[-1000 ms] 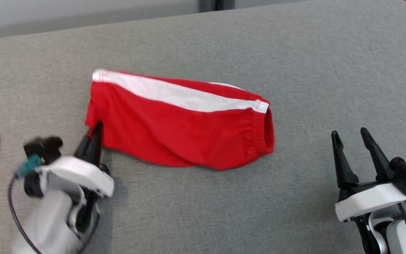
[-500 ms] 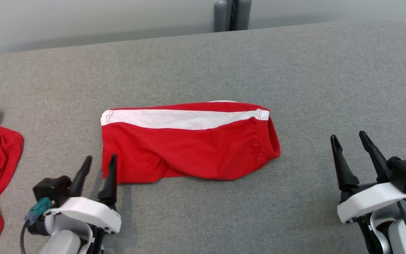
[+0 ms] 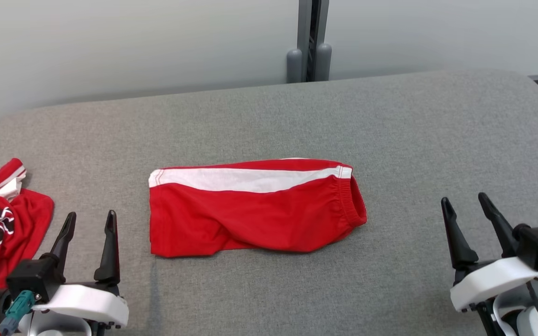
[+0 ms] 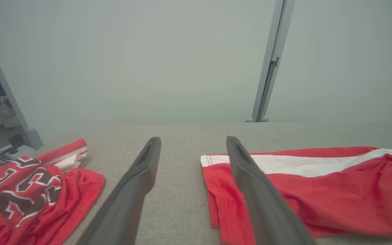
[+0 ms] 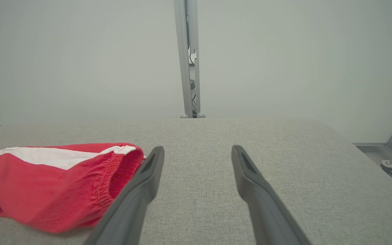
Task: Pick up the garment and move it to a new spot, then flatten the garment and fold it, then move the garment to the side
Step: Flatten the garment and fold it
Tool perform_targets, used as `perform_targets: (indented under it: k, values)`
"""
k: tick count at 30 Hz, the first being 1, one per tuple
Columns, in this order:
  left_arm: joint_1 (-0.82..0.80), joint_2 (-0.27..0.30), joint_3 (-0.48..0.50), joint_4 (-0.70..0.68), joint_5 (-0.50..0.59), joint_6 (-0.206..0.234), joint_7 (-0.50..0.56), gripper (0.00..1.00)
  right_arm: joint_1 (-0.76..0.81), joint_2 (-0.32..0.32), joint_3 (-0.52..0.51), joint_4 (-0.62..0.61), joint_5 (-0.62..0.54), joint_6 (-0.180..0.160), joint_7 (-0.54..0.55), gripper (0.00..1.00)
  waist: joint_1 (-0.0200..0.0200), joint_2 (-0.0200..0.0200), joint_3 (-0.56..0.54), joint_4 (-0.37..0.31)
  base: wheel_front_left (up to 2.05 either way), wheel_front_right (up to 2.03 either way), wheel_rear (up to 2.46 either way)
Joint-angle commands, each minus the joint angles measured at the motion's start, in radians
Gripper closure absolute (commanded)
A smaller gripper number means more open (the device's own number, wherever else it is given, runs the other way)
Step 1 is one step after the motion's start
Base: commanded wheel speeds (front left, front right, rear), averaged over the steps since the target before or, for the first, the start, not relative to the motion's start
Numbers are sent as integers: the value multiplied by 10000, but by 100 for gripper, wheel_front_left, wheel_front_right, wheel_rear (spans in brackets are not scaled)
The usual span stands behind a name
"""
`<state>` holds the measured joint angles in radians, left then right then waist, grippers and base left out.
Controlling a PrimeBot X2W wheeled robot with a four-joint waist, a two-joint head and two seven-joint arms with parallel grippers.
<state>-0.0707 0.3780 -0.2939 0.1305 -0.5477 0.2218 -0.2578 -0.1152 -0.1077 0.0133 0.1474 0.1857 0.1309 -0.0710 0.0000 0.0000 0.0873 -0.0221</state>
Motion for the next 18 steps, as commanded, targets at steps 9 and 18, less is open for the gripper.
perform_targets:
  k: [9,18]
  values:
    - [471,428,47,-1004,198,448,501,0,448,118,-135,-175,-14,-3,29,0,0,0,-152,178,0,0,0]
    - [136,372,-69,-1308,220,477,598,0,4,169,0,-163,-58,-3,292,0,0,0,147,503,0,0,0]
